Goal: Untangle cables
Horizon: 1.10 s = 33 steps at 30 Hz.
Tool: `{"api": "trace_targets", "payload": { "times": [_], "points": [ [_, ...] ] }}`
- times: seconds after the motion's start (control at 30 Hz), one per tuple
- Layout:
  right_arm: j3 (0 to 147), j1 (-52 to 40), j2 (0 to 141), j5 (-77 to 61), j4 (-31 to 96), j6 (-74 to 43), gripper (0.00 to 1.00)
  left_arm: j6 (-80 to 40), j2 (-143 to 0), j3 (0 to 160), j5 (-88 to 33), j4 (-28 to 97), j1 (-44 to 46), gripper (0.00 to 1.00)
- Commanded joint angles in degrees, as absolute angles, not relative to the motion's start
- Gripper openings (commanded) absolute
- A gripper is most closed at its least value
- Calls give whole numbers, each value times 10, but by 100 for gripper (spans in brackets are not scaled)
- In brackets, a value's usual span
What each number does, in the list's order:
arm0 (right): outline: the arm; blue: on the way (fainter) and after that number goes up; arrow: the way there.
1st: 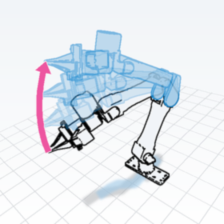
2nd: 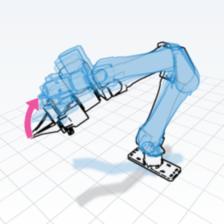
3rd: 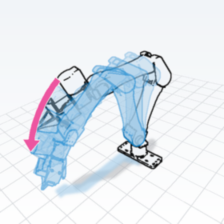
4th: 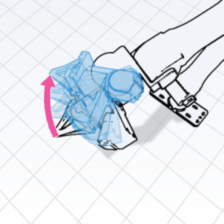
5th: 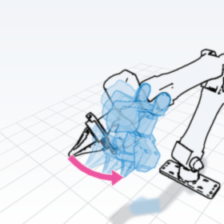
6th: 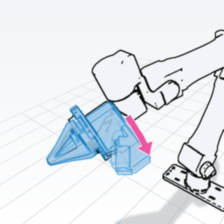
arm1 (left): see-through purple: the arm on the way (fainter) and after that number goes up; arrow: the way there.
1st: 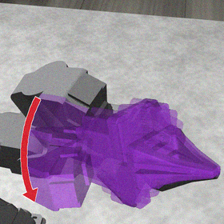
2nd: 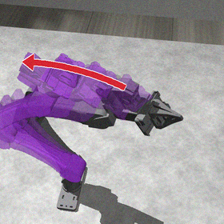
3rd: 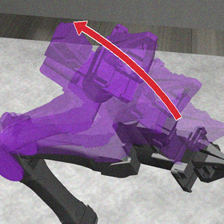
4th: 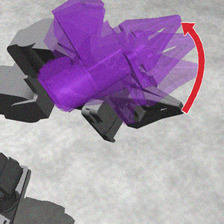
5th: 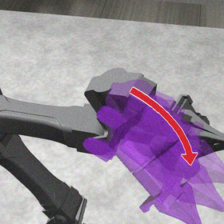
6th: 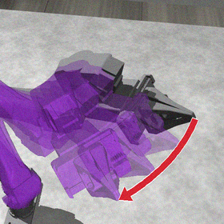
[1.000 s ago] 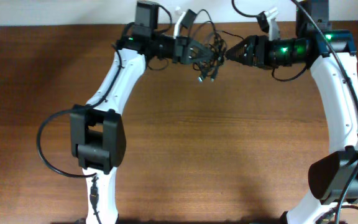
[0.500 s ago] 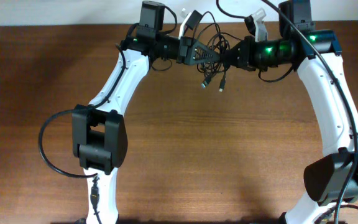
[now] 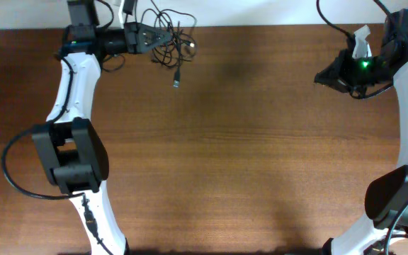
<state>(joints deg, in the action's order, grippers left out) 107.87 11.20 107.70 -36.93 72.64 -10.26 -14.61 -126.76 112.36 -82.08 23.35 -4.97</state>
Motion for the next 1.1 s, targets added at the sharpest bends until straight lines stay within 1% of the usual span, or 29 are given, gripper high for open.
{"api": "trace_targets", "payload": {
  "times": [0.0,0.03,0.07,0.1,0.13,0.17,0.23,0.3,0.33,0.37,0.43,0.47,0.57,0.6,0.63,0.7,0.77,0.87,1.07],
  "points": [
    [1079,109,1077,-354,727,-92,4,-145,-1256,1130,-827,233,-43,8],
    [1079,104,1077,-364,729,-85,6,-146,-1256,1130,-827,234,-41,6],
    [1079,96,1077,-389,729,-59,16,-146,-1256,1130,-827,244,-36,4],
    [1079,89,1077,-405,729,-44,22,-145,-1256,1130,-827,252,-30,3],
    [1079,72,1077,-429,727,-15,38,-145,-1256,1130,-827,263,-21,2],
    [1079,50,1077,-438,722,3,49,-145,-1256,1130,-827,268,-7,1],
    [1079,17,1077,-437,710,13,59,-145,-1256,1130,-820,269,22,1],
    [1080,-22,1077,-438,684,-1,60,-146,-1256,1130,-765,281,55,0],
    [1086,-38,1077,-437,668,-18,61,-151,-1256,1130,-718,300,67,0],
    [1090,-53,1076,-423,649,-36,60,-181,-1256,1130,-658,325,79,0],
    [1091,-80,1075,-365,618,-84,60,-225,-1256,1130,-590,353,96,0],
    [1091,-102,1075,-303,602,-120,60,-249,-1256,1130,-574,355,106,0],
    [1091,-148,1075,-183,582,-186,60,-279,-1256,1130,-567,355,124,0],
    [1091,-156,1075,-165,580,-199,60,-293,-1256,1130,-567,355,128,0],
    [1091,-165,1077,-150,578,-205,59,-334,-1256,1130,-576,354,132,0],
    [1091,-177,1082,-135,578,-209,59,-380,-1256,1130,-628,333,135,0],
    [1090,-184,1087,-111,578,-230,59,-380,-1256,1130,-664,314,135,0],
    [1090,-184,1091,-111,576,-230,59,-380,-1256,1130,-698,310,135,0],
    [1090,-185,1093,-114,574,-230,59,-380,-1256,1130,-712,300,154,0]
  ]
}}
